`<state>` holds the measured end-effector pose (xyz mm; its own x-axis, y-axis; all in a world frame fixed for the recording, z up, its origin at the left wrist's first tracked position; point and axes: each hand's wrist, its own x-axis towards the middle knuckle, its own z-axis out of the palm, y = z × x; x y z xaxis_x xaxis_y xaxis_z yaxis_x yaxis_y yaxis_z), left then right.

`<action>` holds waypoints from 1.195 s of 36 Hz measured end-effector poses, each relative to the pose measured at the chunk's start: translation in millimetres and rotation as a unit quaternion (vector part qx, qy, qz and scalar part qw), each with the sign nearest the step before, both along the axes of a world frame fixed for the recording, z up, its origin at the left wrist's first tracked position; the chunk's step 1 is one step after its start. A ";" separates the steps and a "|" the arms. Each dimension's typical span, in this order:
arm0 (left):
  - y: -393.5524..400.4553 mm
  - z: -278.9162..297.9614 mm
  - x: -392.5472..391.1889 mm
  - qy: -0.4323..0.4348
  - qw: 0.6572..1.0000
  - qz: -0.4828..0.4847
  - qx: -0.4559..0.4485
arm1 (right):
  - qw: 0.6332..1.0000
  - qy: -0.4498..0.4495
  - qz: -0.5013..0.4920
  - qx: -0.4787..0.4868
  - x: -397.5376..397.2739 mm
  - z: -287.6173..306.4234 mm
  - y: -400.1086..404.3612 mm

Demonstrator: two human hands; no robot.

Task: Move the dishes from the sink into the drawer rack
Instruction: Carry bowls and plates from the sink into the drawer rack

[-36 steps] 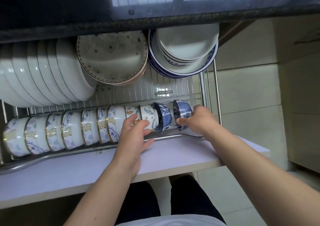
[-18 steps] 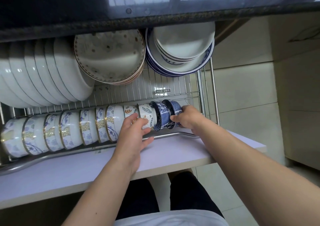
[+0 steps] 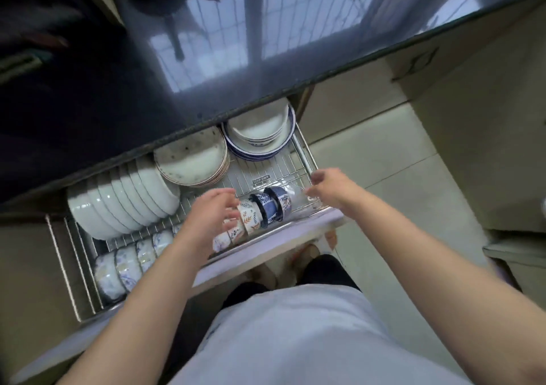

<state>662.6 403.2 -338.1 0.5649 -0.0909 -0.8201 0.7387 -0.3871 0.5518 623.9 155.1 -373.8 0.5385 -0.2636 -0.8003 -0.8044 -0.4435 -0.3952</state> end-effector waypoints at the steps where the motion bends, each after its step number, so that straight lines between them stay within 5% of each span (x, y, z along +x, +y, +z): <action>1: -4.5 9.8 3.0 -0.011 1.000 -0.016 0.001 | 1.000 -0.014 -0.019 -0.001 -5.6 11.2 -7.3; 12: -145.4 144.2 14.3 -0.142 0.965 -0.213 -0.057 | 0.986 -0.141 -0.090 -0.010 -59.1 141.1 -115.7; 19: -322.7 211.8 -41.2 -0.240 0.914 -0.302 -0.129 | 0.962 -0.229 -0.106 -0.105 -146.5 230.1 -247.1; 31: -565.8 237.8 -184.2 -0.296 0.814 -0.470 -0.171 | 0.918 -0.213 -0.269 -0.199 -337.0 291.0 -451.0; 43: -707.2 220.1 -204.3 -0.251 0.785 -0.532 -0.195 | 0.892 -0.199 -0.368 -0.173 -387.6 272.6 -554.1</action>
<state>458.3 -303.9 -118.0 0.2432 -0.9184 -0.3121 -0.2356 -0.3681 0.8994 236.3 -398.9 -101.2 0.3415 -0.8567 -0.3865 -0.7538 -0.0041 -0.6571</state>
